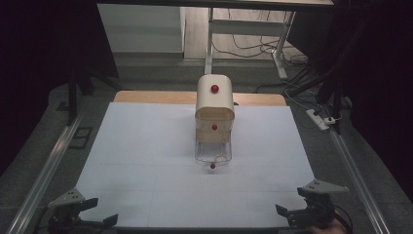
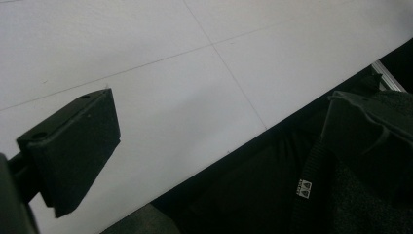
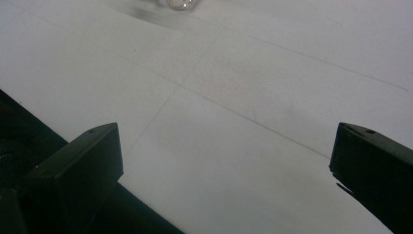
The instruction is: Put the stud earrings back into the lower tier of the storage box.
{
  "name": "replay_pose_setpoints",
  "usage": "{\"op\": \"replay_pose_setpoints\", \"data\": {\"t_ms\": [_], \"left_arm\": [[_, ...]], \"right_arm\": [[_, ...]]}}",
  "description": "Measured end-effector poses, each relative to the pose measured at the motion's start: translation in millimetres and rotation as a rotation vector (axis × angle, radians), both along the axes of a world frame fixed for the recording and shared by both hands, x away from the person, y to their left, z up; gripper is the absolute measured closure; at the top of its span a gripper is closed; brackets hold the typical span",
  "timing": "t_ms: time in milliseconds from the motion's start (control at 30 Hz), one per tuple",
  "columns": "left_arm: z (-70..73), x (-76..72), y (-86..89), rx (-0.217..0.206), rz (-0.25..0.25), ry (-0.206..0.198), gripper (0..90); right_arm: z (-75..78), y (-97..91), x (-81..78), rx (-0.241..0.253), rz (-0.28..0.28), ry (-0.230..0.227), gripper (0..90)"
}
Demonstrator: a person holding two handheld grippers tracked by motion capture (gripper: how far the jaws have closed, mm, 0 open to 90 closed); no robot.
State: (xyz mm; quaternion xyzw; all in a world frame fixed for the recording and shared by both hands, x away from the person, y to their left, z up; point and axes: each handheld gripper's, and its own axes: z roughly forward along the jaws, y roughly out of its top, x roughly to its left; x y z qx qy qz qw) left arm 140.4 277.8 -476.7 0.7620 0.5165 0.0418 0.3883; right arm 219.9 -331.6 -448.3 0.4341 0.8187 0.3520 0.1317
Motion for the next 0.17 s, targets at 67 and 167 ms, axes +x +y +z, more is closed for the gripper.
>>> {"op": "replay_pose_setpoints", "data": {"t_ms": [67, 167], "left_arm": [[0.0, 0.1, 0.0, 0.001, 0.000, 0.001, 0.7], [0.3, 0.8, -0.5, -0.001, -0.001, 0.001, 0.7]], "right_arm": [[-0.2, -0.3, -0.9, -0.002, 0.002, 0.008, 0.0], [-0.7, -0.2, -0.9, -0.012, 0.005, 0.013, 0.0]]}}
